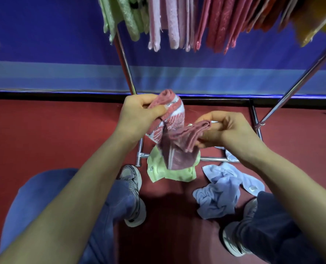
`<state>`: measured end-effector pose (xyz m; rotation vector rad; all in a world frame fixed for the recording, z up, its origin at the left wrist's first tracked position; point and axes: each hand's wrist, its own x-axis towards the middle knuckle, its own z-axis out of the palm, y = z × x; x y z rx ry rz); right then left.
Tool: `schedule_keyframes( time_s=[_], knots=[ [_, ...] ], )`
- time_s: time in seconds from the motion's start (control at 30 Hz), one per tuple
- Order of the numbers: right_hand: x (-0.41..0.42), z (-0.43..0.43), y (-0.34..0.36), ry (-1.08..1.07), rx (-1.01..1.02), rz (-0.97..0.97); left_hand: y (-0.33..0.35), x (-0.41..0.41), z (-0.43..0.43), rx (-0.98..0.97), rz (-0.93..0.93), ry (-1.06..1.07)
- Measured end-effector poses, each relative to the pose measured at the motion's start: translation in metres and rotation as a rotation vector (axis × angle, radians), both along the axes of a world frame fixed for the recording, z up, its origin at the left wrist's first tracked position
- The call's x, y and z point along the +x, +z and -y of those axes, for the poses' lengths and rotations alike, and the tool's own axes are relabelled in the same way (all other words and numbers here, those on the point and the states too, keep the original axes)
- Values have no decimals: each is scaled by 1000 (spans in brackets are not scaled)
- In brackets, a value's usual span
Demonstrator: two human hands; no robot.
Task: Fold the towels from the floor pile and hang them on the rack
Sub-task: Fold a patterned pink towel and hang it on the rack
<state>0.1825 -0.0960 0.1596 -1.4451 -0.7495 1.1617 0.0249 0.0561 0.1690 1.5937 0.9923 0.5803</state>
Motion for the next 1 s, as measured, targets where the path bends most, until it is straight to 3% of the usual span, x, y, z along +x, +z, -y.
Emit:
schedule_keyframes(
  time_s=[0.23,0.43,0.6,0.8,1.0],
  knots=[
    [2,-2,-1,0,212,480,1,1,7,-56,-61,-304],
    [-3,-2,-6,-53,198,646,-1,4,13,-91,-58,-372],
    [1,5,-8,90,269,1062,2,1,20,-198,-78,-573],
    [-2,7,-3,176,273,1241,-1,-3,18,-273,-71,-585],
    [-2,5,-2,240,294,1267,-1,-3,18,-305,2,-571]
  ],
)
